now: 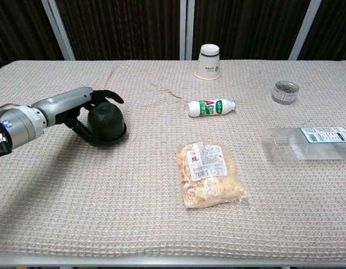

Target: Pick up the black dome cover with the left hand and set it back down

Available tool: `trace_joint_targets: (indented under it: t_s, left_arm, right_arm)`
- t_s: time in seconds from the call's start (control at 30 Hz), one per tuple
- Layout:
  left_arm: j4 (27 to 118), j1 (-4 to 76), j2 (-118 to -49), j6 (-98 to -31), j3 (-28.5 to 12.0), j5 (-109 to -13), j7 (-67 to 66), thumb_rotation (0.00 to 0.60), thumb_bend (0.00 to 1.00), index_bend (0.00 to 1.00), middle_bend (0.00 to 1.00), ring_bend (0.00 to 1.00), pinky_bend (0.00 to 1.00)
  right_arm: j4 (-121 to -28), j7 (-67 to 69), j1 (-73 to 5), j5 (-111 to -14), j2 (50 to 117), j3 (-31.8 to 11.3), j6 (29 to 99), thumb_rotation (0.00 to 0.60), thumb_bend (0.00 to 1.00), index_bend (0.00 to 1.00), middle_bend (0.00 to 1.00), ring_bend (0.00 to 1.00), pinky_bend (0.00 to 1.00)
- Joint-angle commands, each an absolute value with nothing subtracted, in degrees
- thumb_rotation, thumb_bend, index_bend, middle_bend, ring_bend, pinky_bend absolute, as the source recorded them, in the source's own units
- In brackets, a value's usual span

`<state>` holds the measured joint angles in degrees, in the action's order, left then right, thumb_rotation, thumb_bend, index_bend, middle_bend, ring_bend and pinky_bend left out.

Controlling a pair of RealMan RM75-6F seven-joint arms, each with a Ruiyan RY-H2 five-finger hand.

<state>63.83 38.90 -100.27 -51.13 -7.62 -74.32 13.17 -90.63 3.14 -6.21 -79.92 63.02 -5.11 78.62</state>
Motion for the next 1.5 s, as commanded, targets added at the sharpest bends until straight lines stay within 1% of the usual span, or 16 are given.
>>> trace_joint_targets:
  t_s: [0.03, 0.4, 0.5, 0.63, 0.83, 1.03, 1.27, 1.33, 1.43, 1.5]
  left_arm:
    - [64.2, 38.8, -99.9, -51.2, -7.6, -74.7, 13.4, 0.6, 0.06, 0.15, 0.28, 0.18, 0.27]
    - [65.1, 38.5, -98.9, -51.8, -8.3, -74.6, 13.3, 0.6, 0.06, 0.15, 0.3, 0.18, 0.28]
    - [65.0, 38.5, -98.8, -51.7, -8.5, -74.4, 12.9, 0.6, 0.06, 0.16, 0.32, 0.19, 0.29]
    - [65.2, 38.5, -98.9, -52.1, -8.7, -74.3, 12.5, 0.6, 0.07, 0.19, 0.37, 0.22, 0.31]
    - [66.6, 38.3, -98.4, -52.5, -8.7, -74.4, 12.0, 0.6, 0.09, 0.21, 0.4, 0.24, 0.32]
    - [68.6, 38.8, -97.1, -53.3, -10.3, -74.3, 11.2, 0.6, 0.09, 0.21, 0.4, 0.25, 0.33]
    - [71.4, 39.0, -94.6, -54.3, -11.9, -72.9, 8.8, 0.6, 0.09, 0.21, 0.43, 0.28, 0.36]
    - [70.8, 38.9, -94.6, -54.7, -12.5, -72.2, 8.5, 0.6, 0.09, 0.21, 0.43, 0.28, 0.36]
    - [67.3, 39.1, -96.2, -55.1, -13.9, -70.3, 8.5, 0.6, 0.09, 0.22, 0.43, 0.28, 0.36]
    - [64.2, 39.4, -97.4, -54.3, -14.3, -69.1, 8.7, 0.6, 0.09, 0.21, 0.43, 0.28, 0.36]
  right_arm:
    - [-90.7, 3.1, -6.2, -79.9, 63.0, -5.1, 78.7, 0.6, 0.2, 0.03, 0.06, 0.0, 0.01]
    - [-90.7, 3.0, -6.2, -79.7, 63.0, -5.2, 78.5, 0.6, 0.2, 0.03, 0.06, 0.0, 0.01]
    - [-90.6, 3.1, -6.2, -79.6, 63.1, -5.2, 78.4, 0.6, 0.2, 0.03, 0.06, 0.0, 0.01]
    - [-90.5, 3.1, -6.3, -79.5, 63.1, -5.2, 78.2, 0.6, 0.2, 0.03, 0.06, 0.0, 0.01]
    - [-90.5, 3.2, -6.3, -79.3, 63.1, -5.2, 78.2, 0.6, 0.2, 0.03, 0.06, 0.0, 0.01]
    - [-90.5, 3.3, -6.3, -79.3, 63.0, -5.3, 78.3, 0.6, 0.2, 0.03, 0.06, 0.0, 0.01]
    - [-90.4, 3.5, -6.5, -79.4, 63.2, -5.2, 77.8, 0.6, 0.2, 0.03, 0.06, 0.0, 0.01]
    - [-90.5, 3.4, -6.6, -79.6, 63.2, -5.1, 77.8, 0.6, 0.2, 0.03, 0.06, 0.0, 0.01]
    - [-90.8, 3.2, -6.6, -79.7, 63.1, -5.2, 78.0, 0.6, 0.2, 0.03, 0.06, 0.0, 0.01]
    - [-91.0, 3.0, -6.5, -79.7, 63.0, -5.2, 78.2, 0.6, 0.2, 0.03, 0.06, 0.0, 0.01]
